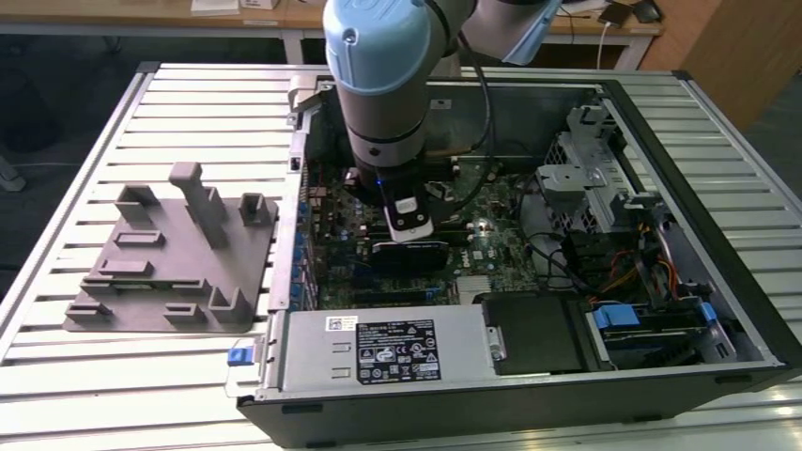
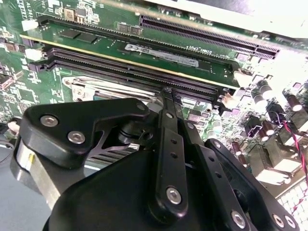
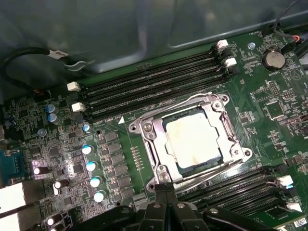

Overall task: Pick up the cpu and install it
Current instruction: 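Install the second cpu locking lever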

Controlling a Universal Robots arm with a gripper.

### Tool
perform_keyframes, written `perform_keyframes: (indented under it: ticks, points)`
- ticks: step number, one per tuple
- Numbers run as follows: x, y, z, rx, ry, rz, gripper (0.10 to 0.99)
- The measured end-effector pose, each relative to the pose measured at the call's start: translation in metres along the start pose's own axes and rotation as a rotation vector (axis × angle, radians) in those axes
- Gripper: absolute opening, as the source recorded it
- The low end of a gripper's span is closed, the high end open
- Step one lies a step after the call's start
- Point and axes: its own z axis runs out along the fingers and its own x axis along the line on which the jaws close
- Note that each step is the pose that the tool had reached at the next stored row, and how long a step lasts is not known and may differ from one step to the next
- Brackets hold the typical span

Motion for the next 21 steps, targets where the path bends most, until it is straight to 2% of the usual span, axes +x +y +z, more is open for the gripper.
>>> perform_keyframes:
  ticks: [4,11,15,21]
  points:
    - [0.0009,-0.0004,0.0001,-0.006,0.0020,0.000,0.106]
    - [0.0014,-0.0005,0.0002,-0.032,0.0108,0.004,0.106]
    - [0.0015,-0.0007,0.0016,-0.036,0.0118,0.004,0.106]
    - [0.0015,-0.0005,0.0001,-0.035,0.0117,0.004,0.106]
